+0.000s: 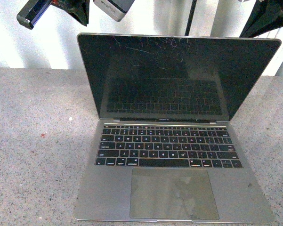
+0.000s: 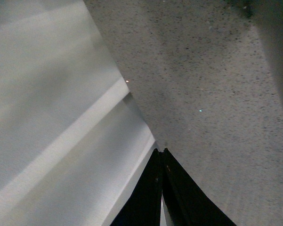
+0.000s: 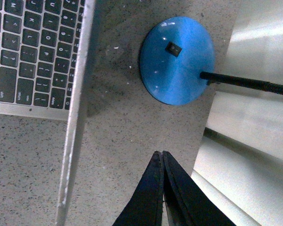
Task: Close laptop
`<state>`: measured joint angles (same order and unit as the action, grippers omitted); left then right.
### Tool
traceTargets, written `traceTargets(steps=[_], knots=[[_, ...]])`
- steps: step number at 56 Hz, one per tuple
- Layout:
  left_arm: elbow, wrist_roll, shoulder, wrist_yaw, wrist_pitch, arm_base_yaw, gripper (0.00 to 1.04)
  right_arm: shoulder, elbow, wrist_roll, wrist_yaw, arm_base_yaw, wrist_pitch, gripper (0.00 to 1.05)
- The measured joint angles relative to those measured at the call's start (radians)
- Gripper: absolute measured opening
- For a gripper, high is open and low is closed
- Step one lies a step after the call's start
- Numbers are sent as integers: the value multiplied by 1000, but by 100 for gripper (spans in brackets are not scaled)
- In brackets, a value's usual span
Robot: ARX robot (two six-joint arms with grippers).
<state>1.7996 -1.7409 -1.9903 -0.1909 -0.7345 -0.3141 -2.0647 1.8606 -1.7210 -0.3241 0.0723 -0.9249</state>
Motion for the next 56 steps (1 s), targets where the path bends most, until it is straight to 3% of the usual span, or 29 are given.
traceTargets(steps=[18, 56], knots=[[58, 171, -13, 5, -121, -14, 4, -5, -1, -8, 12, 2, -12, 3], [-19, 218, -2, 7, -124, -56, 4, -16, -5, 34, 35, 14, -85, 3]])
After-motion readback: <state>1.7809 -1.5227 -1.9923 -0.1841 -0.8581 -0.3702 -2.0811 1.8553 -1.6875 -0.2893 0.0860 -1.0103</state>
